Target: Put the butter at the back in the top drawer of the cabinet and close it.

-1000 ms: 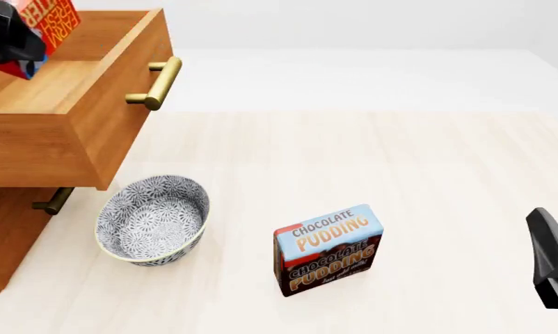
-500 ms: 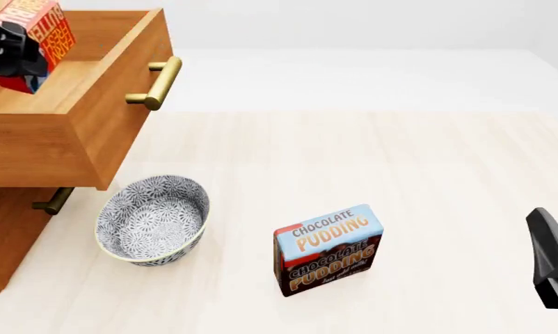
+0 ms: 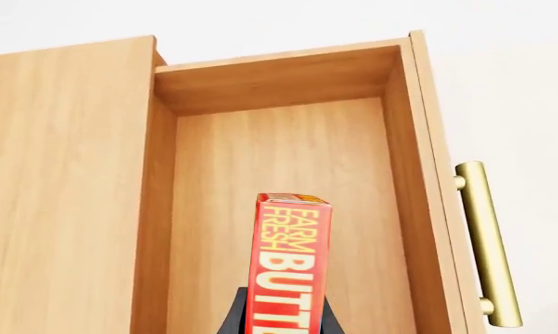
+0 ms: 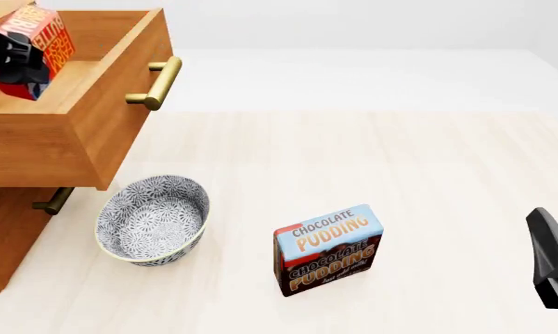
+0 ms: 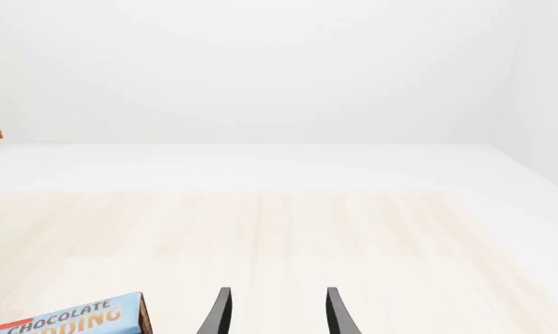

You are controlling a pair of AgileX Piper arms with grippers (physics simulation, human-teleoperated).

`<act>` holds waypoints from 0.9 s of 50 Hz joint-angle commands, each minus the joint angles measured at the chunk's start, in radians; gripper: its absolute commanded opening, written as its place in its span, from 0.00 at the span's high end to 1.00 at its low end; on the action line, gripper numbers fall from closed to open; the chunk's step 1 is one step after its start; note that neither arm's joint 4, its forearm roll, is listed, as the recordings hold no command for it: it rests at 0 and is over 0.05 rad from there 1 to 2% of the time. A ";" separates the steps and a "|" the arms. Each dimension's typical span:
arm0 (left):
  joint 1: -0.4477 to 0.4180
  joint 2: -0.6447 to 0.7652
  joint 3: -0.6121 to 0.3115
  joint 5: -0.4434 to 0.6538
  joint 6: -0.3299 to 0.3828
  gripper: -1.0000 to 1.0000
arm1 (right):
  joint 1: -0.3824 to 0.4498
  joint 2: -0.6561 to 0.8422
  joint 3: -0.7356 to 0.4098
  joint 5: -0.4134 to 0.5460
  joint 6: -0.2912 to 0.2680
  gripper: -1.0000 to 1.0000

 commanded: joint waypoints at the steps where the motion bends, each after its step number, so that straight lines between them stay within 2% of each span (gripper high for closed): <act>1: 0.005 0.008 0.004 -0.027 0.015 1.00 | 0.000 0.000 0.000 0.000 0.000 0.00; 13: 0.011 0.014 -0.007 -0.023 0.021 1.00 | 0.000 0.000 0.000 0.000 0.000 0.00; 45: 0.026 0.070 0.035 -0.086 -0.001 1.00 | 0.000 0.000 0.000 0.000 0.000 0.00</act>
